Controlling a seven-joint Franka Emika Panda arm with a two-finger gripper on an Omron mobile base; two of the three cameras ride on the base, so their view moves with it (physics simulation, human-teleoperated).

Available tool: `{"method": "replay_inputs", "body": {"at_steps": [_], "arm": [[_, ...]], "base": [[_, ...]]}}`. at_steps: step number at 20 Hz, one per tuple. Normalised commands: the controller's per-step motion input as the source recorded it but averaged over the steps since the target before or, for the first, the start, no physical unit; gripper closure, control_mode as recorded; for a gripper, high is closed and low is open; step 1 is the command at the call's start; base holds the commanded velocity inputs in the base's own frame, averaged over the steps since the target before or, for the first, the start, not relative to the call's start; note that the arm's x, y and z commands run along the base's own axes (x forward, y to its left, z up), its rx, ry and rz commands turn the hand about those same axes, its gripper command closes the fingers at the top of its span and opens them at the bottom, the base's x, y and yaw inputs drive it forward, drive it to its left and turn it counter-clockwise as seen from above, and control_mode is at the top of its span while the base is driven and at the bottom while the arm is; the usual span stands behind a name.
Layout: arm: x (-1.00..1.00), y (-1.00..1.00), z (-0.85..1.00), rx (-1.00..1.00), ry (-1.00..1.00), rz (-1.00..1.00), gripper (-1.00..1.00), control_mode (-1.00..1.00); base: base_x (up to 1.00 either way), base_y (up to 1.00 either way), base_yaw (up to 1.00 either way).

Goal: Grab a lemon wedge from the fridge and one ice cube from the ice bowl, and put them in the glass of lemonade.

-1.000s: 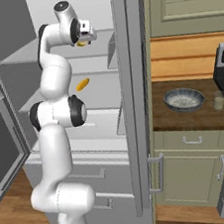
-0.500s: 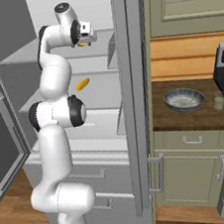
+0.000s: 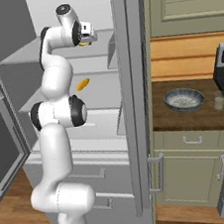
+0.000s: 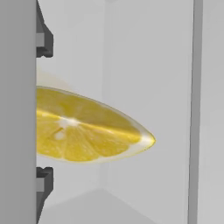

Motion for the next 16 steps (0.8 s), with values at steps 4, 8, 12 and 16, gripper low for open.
{"method": "replay_inputs", "body": {"at_steps": [4,8,12,16], "arm": [[0.0,0.01,-0.19,0.0,0.0,0.0,1.0,-1.0],[0.0,0.01,-0.18,0.0,0.0,0.0,1.0,-1.0],[0.0,0.0,-0.17,0.0,0.0,0.0,1.0,-1.0],[-0.31,0.02,-0.06,0.0,0.0,0.0,1.0,-1.0]], "base": [[0.0,0.0,0.0],[0.0,0.0,0.0],[0.0,0.0,0.0],[0.0,0.0,0.0]]}}
